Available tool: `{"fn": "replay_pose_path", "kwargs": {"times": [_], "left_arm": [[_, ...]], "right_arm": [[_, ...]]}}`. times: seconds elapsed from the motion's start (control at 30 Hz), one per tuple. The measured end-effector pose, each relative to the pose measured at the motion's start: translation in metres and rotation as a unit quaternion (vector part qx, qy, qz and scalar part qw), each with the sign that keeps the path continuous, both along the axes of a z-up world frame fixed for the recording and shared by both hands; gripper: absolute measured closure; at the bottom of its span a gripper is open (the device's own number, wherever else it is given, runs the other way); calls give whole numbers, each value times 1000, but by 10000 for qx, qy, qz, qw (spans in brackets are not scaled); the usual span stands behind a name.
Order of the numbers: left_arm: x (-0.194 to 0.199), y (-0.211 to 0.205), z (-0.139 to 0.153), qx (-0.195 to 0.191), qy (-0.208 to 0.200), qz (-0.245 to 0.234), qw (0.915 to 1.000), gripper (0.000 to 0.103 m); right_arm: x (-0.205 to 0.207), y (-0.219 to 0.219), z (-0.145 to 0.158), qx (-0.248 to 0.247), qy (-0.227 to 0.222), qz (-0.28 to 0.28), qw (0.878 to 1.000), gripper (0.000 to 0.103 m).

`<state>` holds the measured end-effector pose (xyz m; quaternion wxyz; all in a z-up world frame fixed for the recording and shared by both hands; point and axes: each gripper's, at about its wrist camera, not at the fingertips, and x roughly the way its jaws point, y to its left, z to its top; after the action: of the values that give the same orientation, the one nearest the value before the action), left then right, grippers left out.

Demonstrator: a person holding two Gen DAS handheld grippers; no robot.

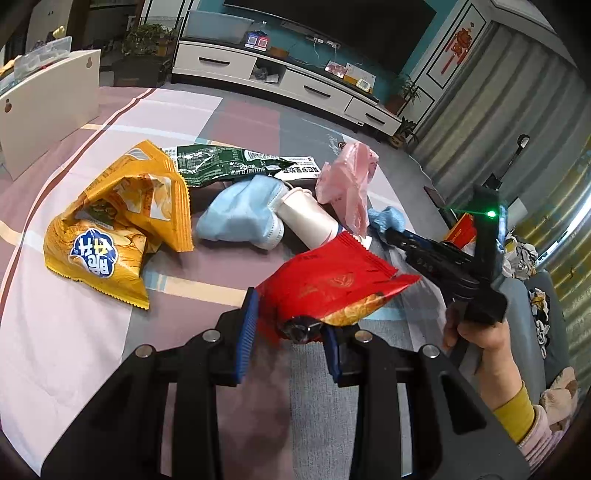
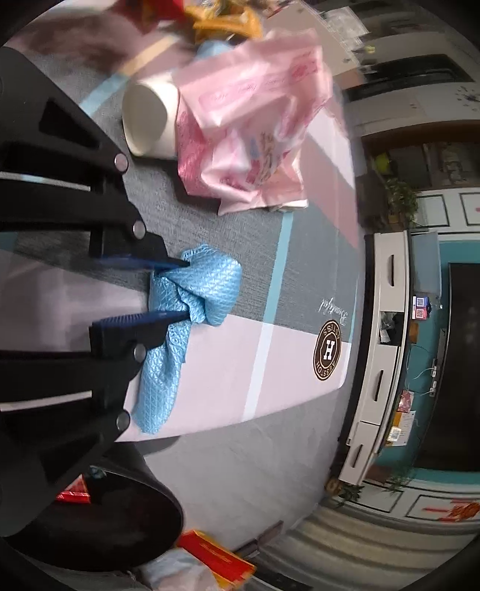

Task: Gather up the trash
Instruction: 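Grasp the blue cloth with the right tool while the left tool holds the red bag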

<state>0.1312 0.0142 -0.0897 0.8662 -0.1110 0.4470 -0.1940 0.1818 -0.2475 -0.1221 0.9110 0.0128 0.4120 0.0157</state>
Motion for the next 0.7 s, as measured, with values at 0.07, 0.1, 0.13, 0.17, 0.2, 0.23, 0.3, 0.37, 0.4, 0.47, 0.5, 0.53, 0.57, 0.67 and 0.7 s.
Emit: {"fn": "replay_pose_path", "kwargs": {"times": [0.07, 0.1, 0.13, 0.17, 0.2, 0.23, 0.3, 0.37, 0.4, 0.47, 0.5, 0.53, 0.57, 0.67, 0.7], "left_arm": [[-2, -2, 2, 29, -21, -14, 10000, 70], [-3, -3, 3, 52, -38, -19, 10000, 70], [-5, -4, 4, 79, -60, -27, 9999, 70], [-7, -5, 6, 84, -77, -32, 9999, 70], [-9, -6, 7, 85, -91, -34, 9999, 70], [-10, -6, 8, 90, -105, -37, 9999, 70], [-13, -8, 11, 114, -140, -49, 9998, 70], [-17, -11, 14, 147, -188, -86, 9997, 70], [-19, -12, 16, 166, -206, -102, 9996, 70], [-24, -16, 20, 186, -249, -151, 9994, 70], [-26, -18, 21, 190, -262, -178, 9993, 70], [-27, -20, 22, 195, -269, -200, 9992, 70], [-30, -23, 23, 207, -278, -238, 9991, 70], [-36, -32, 27, 236, -313, -348, 9986, 70], [-38, -35, 28, 251, -324, -388, 9984, 70]], "right_arm": [[-12, -1, 6, 144, -61, -16, 9999, 83], [-17, -1, 9, 228, -92, -14, 9997, 83], [-27, -1, 13, 319, -140, -6, 9994, 83], [-34, -1, 17, 383, -179, 1, 9991, 83], [-42, -1, 20, 457, -222, 7, 9987, 83], [-52, 0, 24, 548, -250, 20, 9982, 83], [-70, 2, 30, 652, -311, 52, 9974, 83], [-85, 5, 36, 745, -344, 104, 9966, 83], [-91, 5, 38, 776, -358, 108, 9963, 83], [-107, 5, 44, 896, -406, 126, 9951, 83], [-115, 5, 47, 953, -432, 119, 9944, 83], [-120, 4, 49, 987, -447, 102, 9941, 83], [-125, 3, 50, 1033, -453, 89, 9936, 83], [-143, -2, 54, 1177, -497, 7, 9918, 83], [-150, -4, 55, 1228, -510, -27, 9911, 83]]}}
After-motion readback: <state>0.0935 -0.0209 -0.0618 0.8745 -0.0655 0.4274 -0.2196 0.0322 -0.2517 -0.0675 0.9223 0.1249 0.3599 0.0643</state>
